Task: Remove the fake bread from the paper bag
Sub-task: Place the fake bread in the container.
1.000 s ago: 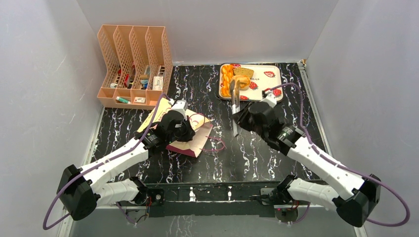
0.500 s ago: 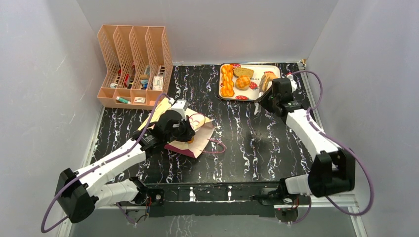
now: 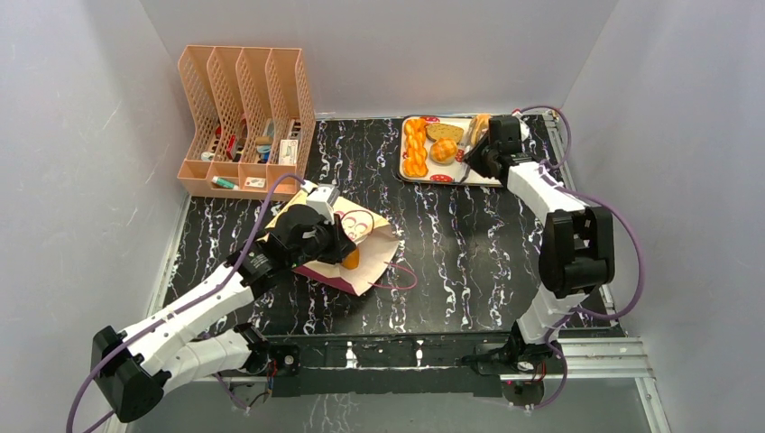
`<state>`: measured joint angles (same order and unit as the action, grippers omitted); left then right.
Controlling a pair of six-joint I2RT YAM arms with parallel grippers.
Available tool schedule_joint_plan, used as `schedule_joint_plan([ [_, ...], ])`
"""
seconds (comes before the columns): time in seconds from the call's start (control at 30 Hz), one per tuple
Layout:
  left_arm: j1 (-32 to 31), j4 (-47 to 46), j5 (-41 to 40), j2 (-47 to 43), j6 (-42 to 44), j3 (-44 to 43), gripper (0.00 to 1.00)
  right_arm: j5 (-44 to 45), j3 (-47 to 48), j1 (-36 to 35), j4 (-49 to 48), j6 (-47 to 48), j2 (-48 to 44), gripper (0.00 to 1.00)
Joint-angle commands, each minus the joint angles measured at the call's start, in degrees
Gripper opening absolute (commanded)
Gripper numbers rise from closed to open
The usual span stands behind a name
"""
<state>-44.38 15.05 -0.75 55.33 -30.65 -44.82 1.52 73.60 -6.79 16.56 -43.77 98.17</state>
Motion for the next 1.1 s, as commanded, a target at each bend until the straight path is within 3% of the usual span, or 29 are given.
schedule_joint_plan([
  [0.0, -0.27, -0.25, 4.18, -1.78, 0.67, 0.17, 0.00, 0.68, 3.45, 2.02, -5.67, 0.82, 1.03, 0.01],
  [0.2, -0.27, 0.17, 4.85, -2.38, 0.36, 0.09, 0.00, -1.53, 4.90, 3.78, -6.34, 1.64, 5.33, 0.07],
  [0.5, -0.27, 1.59, 3.80, -2.59, 0.33, -0.98, 0.00, -4.58, 4.05, 4.94, -6.07, 1.58, 6.38, 0.36],
  [1.07, -0.27, 1.56, 1.90, -2.44, -0.11, -1.49, 0.00, -5.55, -0.03, 7.51, -4.68, 2.39, -0.37, 0.38],
])
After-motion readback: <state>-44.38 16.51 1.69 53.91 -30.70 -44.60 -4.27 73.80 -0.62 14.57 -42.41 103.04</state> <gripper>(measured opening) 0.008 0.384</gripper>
